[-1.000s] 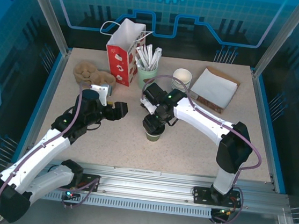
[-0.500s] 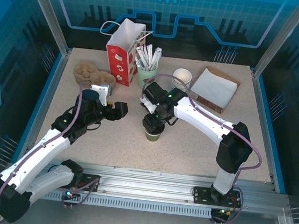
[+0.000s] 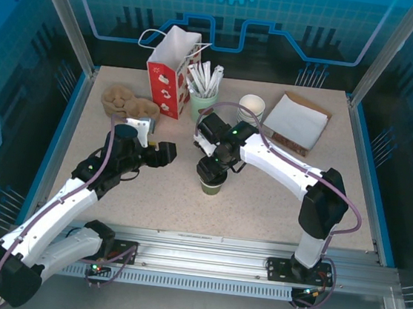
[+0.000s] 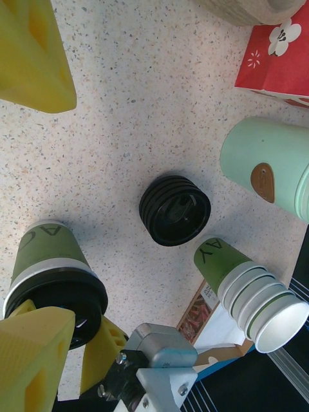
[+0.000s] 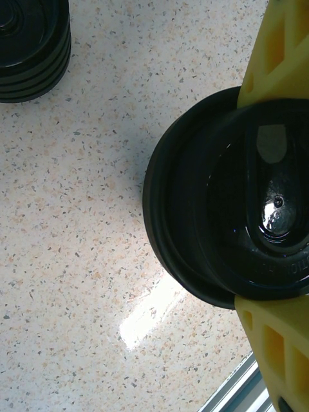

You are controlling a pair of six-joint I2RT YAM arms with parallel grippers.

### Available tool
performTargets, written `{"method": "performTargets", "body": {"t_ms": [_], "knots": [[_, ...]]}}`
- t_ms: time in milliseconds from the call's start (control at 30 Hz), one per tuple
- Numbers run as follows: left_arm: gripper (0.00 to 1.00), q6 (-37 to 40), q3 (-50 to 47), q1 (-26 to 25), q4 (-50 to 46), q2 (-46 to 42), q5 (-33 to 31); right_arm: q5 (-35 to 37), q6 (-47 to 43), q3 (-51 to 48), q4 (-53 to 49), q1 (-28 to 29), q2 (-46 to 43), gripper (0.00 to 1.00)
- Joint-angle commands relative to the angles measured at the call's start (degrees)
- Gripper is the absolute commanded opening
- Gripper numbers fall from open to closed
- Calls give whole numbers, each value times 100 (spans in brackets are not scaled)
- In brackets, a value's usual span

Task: Pack the takeout coffee

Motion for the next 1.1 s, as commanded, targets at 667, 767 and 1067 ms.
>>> {"method": "performTargets", "body": {"t_ms": [667,767,1067], "knots": [[81,60,-125,31,-1,-27,110,-137,-81,116,-190,-30,48,59],[81,75,-120,27,-13,-23,101,-139,-72,146,-216,-27,-3,59],[81,66,-163,29,46,10,192,-174,-42,105,-238,-10,-142,59]]}}
